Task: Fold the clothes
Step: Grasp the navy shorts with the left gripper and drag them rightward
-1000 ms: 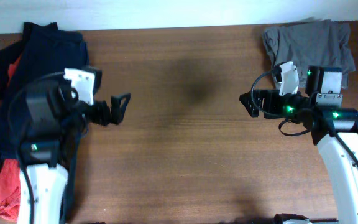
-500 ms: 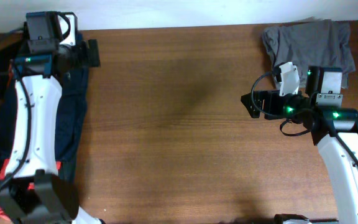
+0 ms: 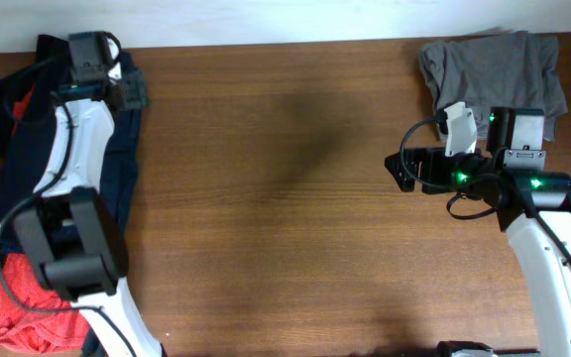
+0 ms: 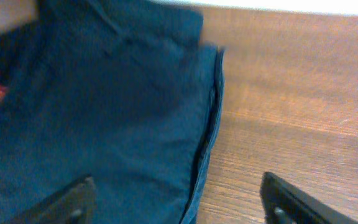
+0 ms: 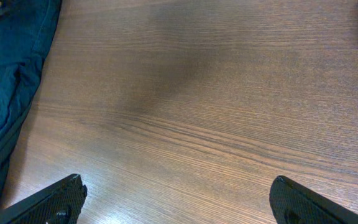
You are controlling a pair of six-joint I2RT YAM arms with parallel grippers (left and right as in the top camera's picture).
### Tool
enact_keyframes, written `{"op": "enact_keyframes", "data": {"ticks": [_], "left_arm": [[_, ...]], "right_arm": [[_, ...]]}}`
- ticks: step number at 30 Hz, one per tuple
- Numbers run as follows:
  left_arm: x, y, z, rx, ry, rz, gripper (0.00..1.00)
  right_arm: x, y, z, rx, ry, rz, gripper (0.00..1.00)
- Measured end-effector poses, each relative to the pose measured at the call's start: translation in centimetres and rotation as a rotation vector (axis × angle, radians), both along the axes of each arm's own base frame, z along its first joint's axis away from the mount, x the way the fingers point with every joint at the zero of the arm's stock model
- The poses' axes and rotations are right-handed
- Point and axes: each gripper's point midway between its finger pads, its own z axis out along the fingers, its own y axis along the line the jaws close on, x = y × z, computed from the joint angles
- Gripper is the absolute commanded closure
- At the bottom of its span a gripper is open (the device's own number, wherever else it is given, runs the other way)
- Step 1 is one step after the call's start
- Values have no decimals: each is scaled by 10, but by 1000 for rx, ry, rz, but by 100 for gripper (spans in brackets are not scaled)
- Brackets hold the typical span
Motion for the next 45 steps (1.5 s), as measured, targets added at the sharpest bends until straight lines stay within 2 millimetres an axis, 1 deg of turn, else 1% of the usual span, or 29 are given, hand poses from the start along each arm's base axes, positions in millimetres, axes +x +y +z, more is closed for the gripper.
{"op": "enact_keyframes", "data": {"ticks": [1, 2, 4, 5, 8, 13, 18, 19, 20, 21, 25, 27, 31, 33, 34, 35, 37, 38, 39, 41, 42, 45], "left_arm": [[0, 0, -11, -6, 19, 2, 35], [0, -3, -33, -22, 57, -9, 37], [-3, -7, -50, -44, 97, -19, 48], [-4, -8, -53, -50, 103, -20, 53], [-8, -9, -57, -59, 127, -25, 61], [-13, -5, -62, -22, 158, -34, 60], [-21, 0, -111, 23, 266, -56, 60], [-20, 1, -110, 27, 264, -56, 62], [-19, 1, -109, 28, 262, -56, 90], [-19, 2, -110, 35, 264, -56, 99], [-19, 4, -108, 45, 263, -54, 99], [-20, 3, -103, 42, 278, -56, 99], [-17, -4, -79, 40, 297, -70, 99], [-13, -10, -61, 44, 291, -81, 99], [-11, -15, -49, 50, 287, -89, 99], [-10, -18, -42, 55, 281, -93, 99], [-8, -29, -22, 62, 259, -113, 99], [-6, -43, -10, 60, 234, -138, 99], [-4, -56, -1, 54, 216, -165, 99], [-2, -93, 11, 34, 185, -240, 99], [-1, -117, 16, 24, 173, -287, 99], [-7, -184, 17, 4, 165, -418, 99]], "right_arm": [[0, 0, 0, 0, 2, 0, 1], [0, 0, -1, 0, 4, 0, 1], [0, 0, -2, 1, 8, 0, 1], [0, 0, -3, 1, 11, 0, 1], [2, 0, -7, 2, 25, 0, 1], [1, 0, -8, 2, 30, 0, 1], [1, 0, -8, 3, 31, 0, 1], [1, 0, -9, 2, 31, 0, 1], [1, 0, -9, 3, 33, 0, 1], [1, 0, -9, 3, 34, 0, 1], [1, 0, -9, 3, 34, 0, 1], [1, 0, -9, 3, 33, 0, 1], [2, 0, -9, 2, 31, 0, 1], [2, 0, -9, 2, 30, 0, 1], [2, 0, -9, 2, 31, 0, 1], [2, 0, -9, 2, 30, 0, 1], [3, 0, -8, 1, 23, -1, 1], [3, -1, -8, -1, 23, -2, 1], [3, -1, -8, -1, 22, -2, 1], [5, -1, -6, -2, 11, -2, 1], [6, -1, -6, -3, 5, -2, 1], [7, -1, -5, -3, 1, -2, 1]]}}
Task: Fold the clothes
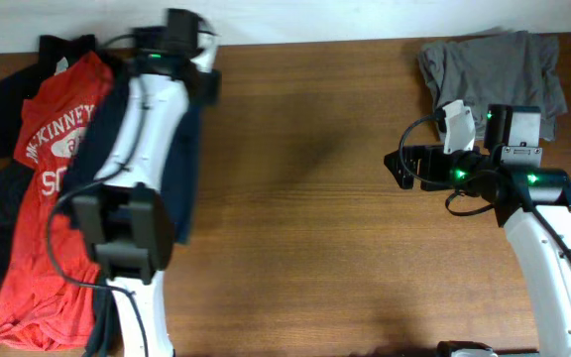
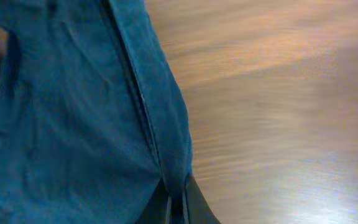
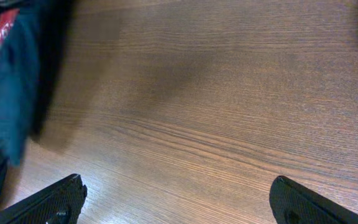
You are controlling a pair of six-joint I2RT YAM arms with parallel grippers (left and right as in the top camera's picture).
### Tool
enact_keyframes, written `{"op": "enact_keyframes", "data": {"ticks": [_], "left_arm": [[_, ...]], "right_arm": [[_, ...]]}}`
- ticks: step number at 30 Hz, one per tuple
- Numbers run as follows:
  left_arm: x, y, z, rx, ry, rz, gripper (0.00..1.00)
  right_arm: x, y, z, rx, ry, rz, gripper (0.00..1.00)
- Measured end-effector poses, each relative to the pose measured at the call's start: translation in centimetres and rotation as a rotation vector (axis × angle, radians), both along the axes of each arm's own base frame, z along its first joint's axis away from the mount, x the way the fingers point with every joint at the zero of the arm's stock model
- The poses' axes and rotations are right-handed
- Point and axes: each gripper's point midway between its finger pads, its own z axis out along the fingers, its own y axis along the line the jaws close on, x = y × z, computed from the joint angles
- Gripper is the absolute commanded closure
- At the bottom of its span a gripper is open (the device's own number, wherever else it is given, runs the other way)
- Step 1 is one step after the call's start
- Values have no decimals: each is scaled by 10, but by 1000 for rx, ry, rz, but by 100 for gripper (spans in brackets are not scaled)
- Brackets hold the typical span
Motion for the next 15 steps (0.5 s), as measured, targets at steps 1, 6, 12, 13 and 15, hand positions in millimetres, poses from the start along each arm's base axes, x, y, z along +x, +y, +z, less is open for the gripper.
{"op": "enact_keyframes", "data": {"ticks": [1, 6, 12, 13, 15], "left_arm": [[-3, -19, 0, -9, 1, -37, 99], [-25, -106, 1, -40, 3, -205, 99], [-35, -157, 8, -59, -45, -293, 1], [-34, -156, 9, -59, -47, -290, 1], [-32, -145, 13, -63, -36, -261, 1]], "right_arm": [[0, 0, 0, -1, 0, 0, 1], [3, 0, 2, -2, -16, 1, 1], [3, -1, 2, -4, -15, -2, 1], [3, -1, 2, -8, -15, -4, 1], [3, -3, 1, -16, -14, -10, 1]]}}
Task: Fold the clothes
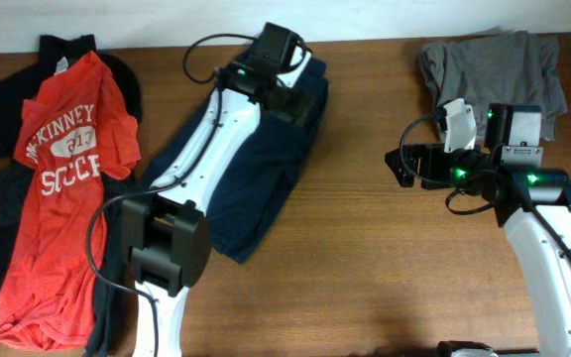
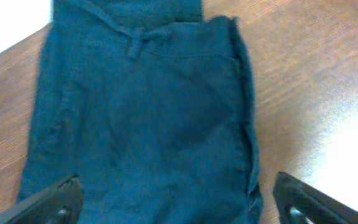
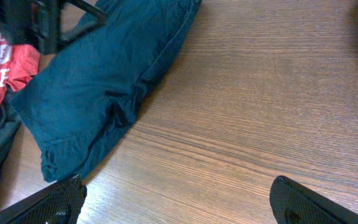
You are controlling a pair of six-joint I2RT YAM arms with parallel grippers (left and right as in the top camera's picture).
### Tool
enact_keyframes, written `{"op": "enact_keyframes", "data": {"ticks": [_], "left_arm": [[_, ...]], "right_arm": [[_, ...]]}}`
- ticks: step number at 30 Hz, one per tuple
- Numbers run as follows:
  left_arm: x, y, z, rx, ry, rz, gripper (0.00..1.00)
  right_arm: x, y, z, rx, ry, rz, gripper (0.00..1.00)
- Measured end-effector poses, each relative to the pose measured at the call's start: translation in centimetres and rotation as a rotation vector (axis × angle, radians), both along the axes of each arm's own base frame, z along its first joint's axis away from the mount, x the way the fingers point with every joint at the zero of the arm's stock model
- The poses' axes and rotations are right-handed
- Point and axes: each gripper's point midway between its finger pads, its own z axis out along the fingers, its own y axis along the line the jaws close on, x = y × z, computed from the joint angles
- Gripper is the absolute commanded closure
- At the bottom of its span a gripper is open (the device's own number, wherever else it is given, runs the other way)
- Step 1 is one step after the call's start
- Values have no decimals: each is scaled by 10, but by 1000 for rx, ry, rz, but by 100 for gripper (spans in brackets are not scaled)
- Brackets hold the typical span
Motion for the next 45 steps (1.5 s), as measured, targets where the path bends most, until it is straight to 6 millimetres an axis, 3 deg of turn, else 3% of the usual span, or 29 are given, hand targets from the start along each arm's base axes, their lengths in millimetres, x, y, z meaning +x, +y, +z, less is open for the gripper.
{"op": "enact_keyframes", "data": {"ticks": [3, 10, 12, 14, 23, 26, 29, 32, 35, 37, 41, 45], "left_arm": [[2, 33, 7, -9, 47, 74, 1], [-16, 171, -12, -4, 270, 394, 1], [-19, 195, -16, -9, 298, 452, 1], [-17, 205, -18, -18, 300, 470, 1], [15, 196, -70, -37, 290, 294, 8], [26, 192, -100, -37, 294, 260, 23], [33, 188, -119, -30, 292, 239, 30], [36, 181, -129, -29, 289, 220, 56], [34, 169, -140, -20, 306, 194, 92], [33, 162, -141, -18, 307, 186, 99], [27, 158, -124, -20, 337, 223, 99], [20, 149, -72, -28, 347, 237, 99]], "right_arm": [[0, -1, 0, -4, 1, -4, 1], [0, -2, -1, -10, 2, -8, 1], [0, -3, -1, -13, 2, -10, 1], [1, -4, -2, -20, 3, -16, 1], [5, -5, -22, -21, 66, -19, 1], [4, -6, -33, -21, 109, -20, 1], [6, -7, -41, -21, 134, -22, 1], [6, -6, -42, -21, 137, -21, 1], [6, -7, -42, -21, 137, -21, 1], [6, -7, -42, -21, 137, -21, 1], [8, -7, -41, -22, 124, -22, 1], [20, -8, -34, -26, 66, -23, 1]]}}
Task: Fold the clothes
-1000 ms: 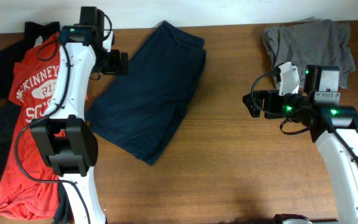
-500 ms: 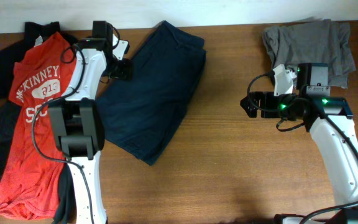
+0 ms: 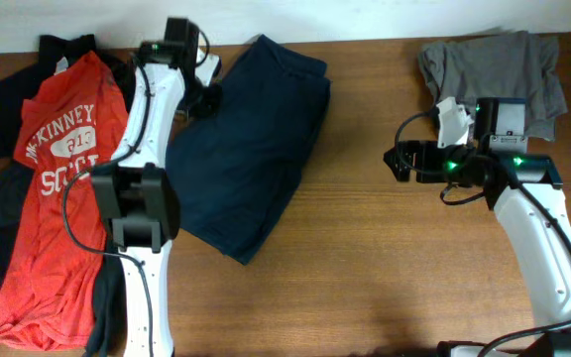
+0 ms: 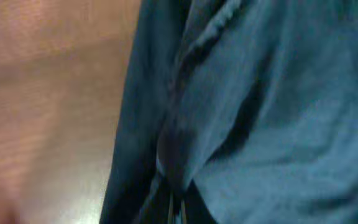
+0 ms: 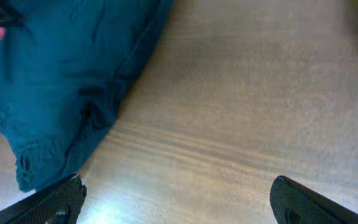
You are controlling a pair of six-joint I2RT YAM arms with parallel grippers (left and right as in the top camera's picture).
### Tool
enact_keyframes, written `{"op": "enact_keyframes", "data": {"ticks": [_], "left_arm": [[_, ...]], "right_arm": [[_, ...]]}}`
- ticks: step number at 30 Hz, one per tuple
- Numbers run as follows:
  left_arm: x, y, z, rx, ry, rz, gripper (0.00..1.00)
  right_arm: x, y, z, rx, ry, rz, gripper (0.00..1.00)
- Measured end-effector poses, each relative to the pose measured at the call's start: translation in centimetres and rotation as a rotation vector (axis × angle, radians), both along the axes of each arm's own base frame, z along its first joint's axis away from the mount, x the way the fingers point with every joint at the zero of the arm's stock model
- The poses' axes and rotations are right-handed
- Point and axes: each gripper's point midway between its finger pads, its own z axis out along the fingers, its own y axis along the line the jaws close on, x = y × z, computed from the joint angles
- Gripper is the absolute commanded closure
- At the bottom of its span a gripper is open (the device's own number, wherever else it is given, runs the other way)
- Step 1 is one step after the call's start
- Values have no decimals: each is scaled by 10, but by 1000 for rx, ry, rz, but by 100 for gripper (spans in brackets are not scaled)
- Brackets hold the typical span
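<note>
Navy shorts (image 3: 256, 139) lie spread on the wooden table (image 3: 365, 258), left of centre, waistband toward the far edge. My left gripper (image 3: 203, 94) is at their left edge, shut on a bunched fold of the navy cloth (image 4: 176, 208); the fingers are mostly hidden by fabric. Further right, my right gripper (image 3: 397, 164) hovers open over bare wood. In the right wrist view this open gripper (image 5: 176, 186) has nothing between its fingers, and the shorts (image 5: 61, 68) show at the upper left.
A red printed T-shirt (image 3: 57, 178) lies on dark clothes at the table's left side. A grey garment (image 3: 494, 64) sits at the back right corner, just behind the right arm.
My left gripper was open over the right end of the shorts' waistband; now it is at their left edge, shut on the cloth. The right arm has shifted slightly.
My left gripper was open over the navy cloth on the left pile. Then it was shut on the shorts beside the uncovered red T-shirt. Then the shorts lay mid-table with the gripper open above them. Now it grips their left edge.
</note>
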Motion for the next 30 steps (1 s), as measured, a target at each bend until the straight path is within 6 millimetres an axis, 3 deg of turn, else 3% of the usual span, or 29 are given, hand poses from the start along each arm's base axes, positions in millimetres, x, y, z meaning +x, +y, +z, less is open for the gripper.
{"op": "enact_keyframes", "data": {"ticks": [2, 3, 4, 6, 8, 11, 14, 18, 22, 23, 24, 25, 26, 30], "left_arm": [[-4, -12, 33, -6, -30, -16, 99], [-11, -28, 64, -14, -63, -45, 99], [-13, -40, 81, -19, -95, -66, 99], [-20, -69, 111, -49, -158, -120, 99], [-36, -113, 133, -105, -191, -209, 99], [-68, -177, 132, -173, -159, -343, 99], [-86, -213, 126, -190, -147, -419, 99], [-109, -250, 121, -202, -136, -499, 99], [-126, -278, 122, -224, -143, -560, 99], [-131, -287, 123, -239, -146, -575, 91], [-133, -292, 121, -244, -143, -579, 54], [-140, -307, 118, -262, -140, -599, 6], [-149, -322, 111, -272, -128, -624, 1], [-179, -366, 92, -303, -107, -706, 1]], "right_arm": [[4, 0, 2, 2, -17, -5, 0], [6, 0, 4, 3, -26, -8, 0], [7, -1, 5, 8, -29, -15, 0], [9, -1, 8, 15, -34, -27, 2], [13, -1, 18, 24, -48, -40, 3], [24, -10, 58, 23, -105, -65, 3], [26, -32, 92, 30, -130, -135, 3], [28, -84, 152, 23, -235, -284, 3], [21, -121, 189, 21, -301, -383, 3], [18, -131, 199, 19, -327, -407, 3], [17, -137, 204, 20, -338, -421, 3], [14, -146, 209, 23, -348, -446, 3], [12, -153, 210, 31, -349, -466, 3], [6, -169, 212, 50, -353, -505, 3]]}}
